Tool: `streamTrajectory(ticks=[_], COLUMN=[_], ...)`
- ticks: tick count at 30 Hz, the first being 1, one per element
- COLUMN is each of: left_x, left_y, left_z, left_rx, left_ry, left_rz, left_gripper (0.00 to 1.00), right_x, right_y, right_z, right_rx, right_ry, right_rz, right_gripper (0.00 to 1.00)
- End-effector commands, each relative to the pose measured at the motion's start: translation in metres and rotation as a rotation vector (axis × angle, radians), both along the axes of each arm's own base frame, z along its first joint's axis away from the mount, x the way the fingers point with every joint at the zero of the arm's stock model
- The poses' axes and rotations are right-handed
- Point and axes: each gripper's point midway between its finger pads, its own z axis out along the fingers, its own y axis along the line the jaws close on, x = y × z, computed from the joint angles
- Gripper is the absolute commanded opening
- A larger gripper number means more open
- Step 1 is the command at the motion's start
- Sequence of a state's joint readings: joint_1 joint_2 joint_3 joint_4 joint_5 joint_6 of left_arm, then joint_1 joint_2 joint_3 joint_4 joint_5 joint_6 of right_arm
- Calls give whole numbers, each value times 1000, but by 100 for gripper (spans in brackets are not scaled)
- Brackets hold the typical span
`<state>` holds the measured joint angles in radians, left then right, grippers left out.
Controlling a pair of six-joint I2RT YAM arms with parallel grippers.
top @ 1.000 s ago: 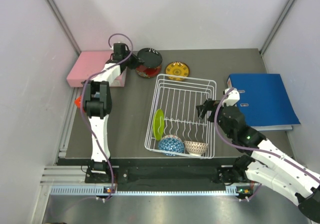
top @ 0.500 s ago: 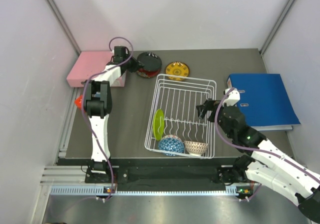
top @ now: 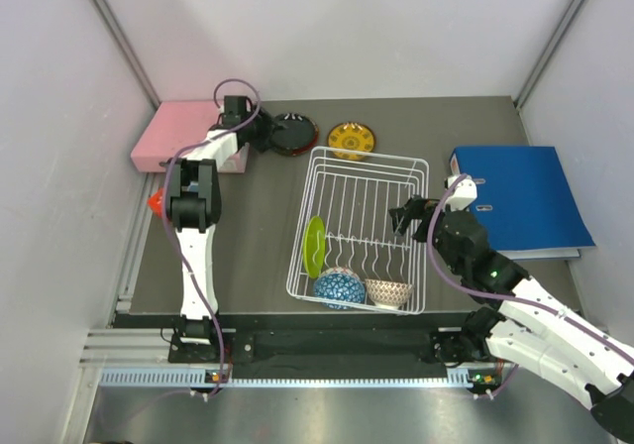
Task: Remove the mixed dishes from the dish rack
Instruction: Place the plate at the center of the board, then pick up the plate from the dish rack.
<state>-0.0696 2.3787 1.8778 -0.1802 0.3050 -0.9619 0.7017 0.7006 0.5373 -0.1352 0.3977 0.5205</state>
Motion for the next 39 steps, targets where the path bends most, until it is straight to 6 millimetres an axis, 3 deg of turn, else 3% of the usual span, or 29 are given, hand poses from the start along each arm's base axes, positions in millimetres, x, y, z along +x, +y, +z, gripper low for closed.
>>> streamTrajectory(ticks=[1, 11, 18, 23, 26, 27, 29, 30, 31, 32, 33, 34, 35, 36, 37, 38, 39], left_x=[-1, -12, -13, -18, -30, -44, -60, -82, -94, -109, -137, -151, -168, -192, -205, -229, -240], left_y=[-3, 6, 11, 13, 9, -3, -15, -30, -36, -42, -60, -62, -68, -76, -77, -79, -77], left_z=[10, 44, 101, 126, 168, 198, 227, 253, 262, 254, 275, 275, 258, 264, 256, 236, 228], left_rx=[-11, 58, 85, 99, 165, 185, 274, 340, 442, 526, 623, 744, 830, 909, 951, 991, 1010], left_ry=[13, 66, -21, -38, -126, -191, -280, -339, -385, -376, -431, -445, -416, -431, -417, -378, -359], left_rz=[-24, -21, -9, -5, -3, -22, -64, -68, -96, -110, -96, -110, -137, -121, -135, -184, -194], left_gripper=[71, 82, 88, 89, 89, 89, 88, 88, 88, 87, 87, 87, 86, 86, 85, 85, 83], right_x=[4, 4, 3, 2, 0, 0, 0, 0, 0, 0, 1, 1, 1, 1, 1, 1, 2], right_y=[-2, 1, 3, 3, 2, 1, 0, 0, 0, -1, -1, -1, -1, -1, 0, 0, 0], right_z=[9, 9, 10, 11, 11, 10, 9, 10, 9, 10, 10, 10, 9, 8, 7, 5, 4], right_rx=[32, 45, 55, 64, 67, 66, 59, 58, 53, 52, 48, 46, 46, 44, 41, 38, 33], right_ry=[-25, -26, -26, -29, -30, -29, -27, -27, -27, -29, -29, -30, -30, -30, -28, -23, -21], right_rz=[-18, -6, 1, 3, 2, -1, -1, -1, -2, -4, -5, -6, -6, -4, -1, 1, 2], right_gripper=[97, 97, 97, 97, 97, 97, 97, 97, 97, 97, 97, 97, 97, 97, 97, 97, 97])
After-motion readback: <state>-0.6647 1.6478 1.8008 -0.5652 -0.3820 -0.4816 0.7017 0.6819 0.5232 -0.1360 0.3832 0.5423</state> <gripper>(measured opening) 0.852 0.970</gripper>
